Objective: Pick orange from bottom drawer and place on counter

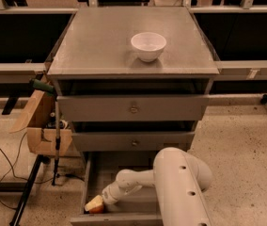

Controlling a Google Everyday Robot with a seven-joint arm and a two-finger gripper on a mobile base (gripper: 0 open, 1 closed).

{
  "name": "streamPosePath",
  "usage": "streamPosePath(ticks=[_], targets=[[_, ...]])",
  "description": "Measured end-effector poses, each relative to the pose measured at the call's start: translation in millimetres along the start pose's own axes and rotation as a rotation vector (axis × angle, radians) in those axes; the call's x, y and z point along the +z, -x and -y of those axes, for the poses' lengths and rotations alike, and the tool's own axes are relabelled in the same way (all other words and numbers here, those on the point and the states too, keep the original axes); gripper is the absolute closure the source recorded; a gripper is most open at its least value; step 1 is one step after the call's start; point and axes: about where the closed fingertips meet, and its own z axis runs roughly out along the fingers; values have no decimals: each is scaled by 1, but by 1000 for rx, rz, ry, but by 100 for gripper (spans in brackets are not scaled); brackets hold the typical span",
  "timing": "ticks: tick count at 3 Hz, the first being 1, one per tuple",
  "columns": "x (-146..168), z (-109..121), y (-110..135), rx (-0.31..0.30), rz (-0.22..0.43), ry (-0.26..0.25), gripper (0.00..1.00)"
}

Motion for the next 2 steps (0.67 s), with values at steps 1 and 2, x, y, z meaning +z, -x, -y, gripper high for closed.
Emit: streamPosePath(ticks=[1, 2], targets=[[6, -7, -1, -8, -14, 15, 43], [15, -8, 1, -26, -34, 36, 67]])
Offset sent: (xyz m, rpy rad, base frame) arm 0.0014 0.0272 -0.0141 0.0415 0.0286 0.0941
